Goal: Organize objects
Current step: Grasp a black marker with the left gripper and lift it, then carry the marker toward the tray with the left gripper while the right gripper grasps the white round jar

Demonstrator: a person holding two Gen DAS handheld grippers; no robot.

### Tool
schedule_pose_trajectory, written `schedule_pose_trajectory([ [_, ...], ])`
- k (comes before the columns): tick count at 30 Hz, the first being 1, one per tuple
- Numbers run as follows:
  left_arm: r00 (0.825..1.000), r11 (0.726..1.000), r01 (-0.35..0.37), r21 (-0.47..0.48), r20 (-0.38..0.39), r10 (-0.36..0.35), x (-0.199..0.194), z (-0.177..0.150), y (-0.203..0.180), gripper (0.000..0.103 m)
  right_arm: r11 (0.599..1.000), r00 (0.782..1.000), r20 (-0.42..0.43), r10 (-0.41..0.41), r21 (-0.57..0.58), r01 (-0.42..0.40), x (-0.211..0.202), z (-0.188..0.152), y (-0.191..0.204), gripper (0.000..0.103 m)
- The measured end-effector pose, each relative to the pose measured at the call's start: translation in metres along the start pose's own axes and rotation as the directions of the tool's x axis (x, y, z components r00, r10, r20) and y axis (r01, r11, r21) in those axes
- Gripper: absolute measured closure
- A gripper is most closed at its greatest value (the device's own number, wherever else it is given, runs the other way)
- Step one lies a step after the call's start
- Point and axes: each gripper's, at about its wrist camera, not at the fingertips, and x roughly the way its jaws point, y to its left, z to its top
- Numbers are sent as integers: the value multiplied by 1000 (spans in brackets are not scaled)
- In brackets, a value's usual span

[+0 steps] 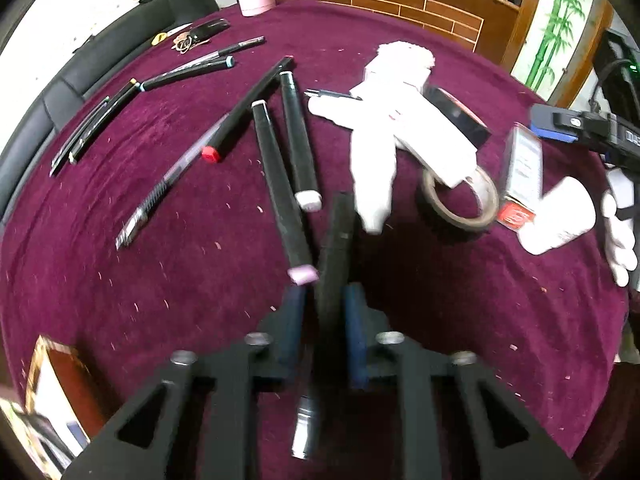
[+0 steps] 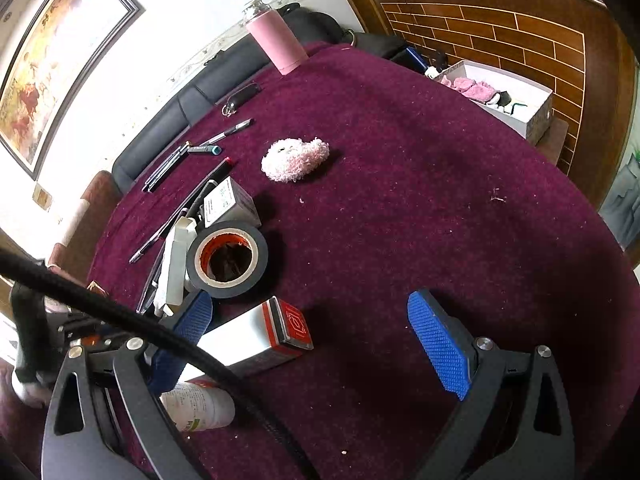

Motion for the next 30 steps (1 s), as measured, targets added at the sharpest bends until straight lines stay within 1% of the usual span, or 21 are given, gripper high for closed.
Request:
schedule_pose_trajectory([
  [2,1000,1000,-23,-22,12,23,-5,-8,-6,92,1000,1000,-1,-3,-6,3,0,0,1,3],
  [3,1000,999,-19,-40,21,19,-9,-15,-8,92,1000,1000,-2,-3,-9,3,1,0,2,3],
  [6,999,991,29,-130,46,-23,-17,-32,-7,92,1000,1000,-1,-8,-13,8,1,0,3,3],
  [10,997,975,61,-213,69,-47,-33,-66,-14,92,1000,1000,0,-7,-12,7,1,0,2,3],
  [12,996,973,42,-229,90,-22,-36,-73,-19,92,1000,1000,4,-7,-18,7,1,0,4,3],
  [14,995,971,8,-241,96,16,-34,-68,-23,91,999,999,39,-20,-26,21,-6,-1,6,3],
  [15,994,971,-15,-237,99,40,-31,-63,-26,89,999,997,71,-23,-33,26,-13,-2,8,3],
  [16,992,972,-44,-230,106,71,-29,-59,-31,88,999,996,82,-23,-42,27,-18,-3,9,3],
  [17,988,972,-73,-223,116,101,-26,-56,-35,88,998,997,80,-20,-57,24,-22,-6,13,3],
  [18,986,971,-85,-222,124,115,-25,-55,-37,89,997,998,67,-6,-81,11,-26,-10,18,3],
  [19,984,970,-80,-231,135,114,-25,-56,-35,90,994,999,51,18,-106,-12,-30,-16,24,3],
  [20,984,967,-57,-248,148,96,-27,-58,-33,91,990,999,37,35,-135,-30,-34,-24,31,3],
  [22,979,958,22,-287,200,37,-32,-65,-28,92,978,1000,7,25,-205,-23,-34,-36,46,3],
  [23,974,953,37,-300,226,33,-37,-69,-26,92,969,1000,3,0,-248,0,-33,-43,54,3],
  [25,958,941,90,-325,287,8,-50,-77,-22,92,943,998,20,-55,-327,58,-28,-52,71,3],
  [27,944,925,119,-361,329,7,-63,-84,-15,92,922,993,48,-103,-369,114,-22,-55,84,4],
  [28,937,918,139,-371,350,-1,-68,-87,-12,92,913,991,54,-126,-383,137,-17,-55,89,7],
  [30,921,904,171,-393,391,-4,-81,-96,-8,91,898,985,39,-167,-408,168,-5,-56,97,20],
])
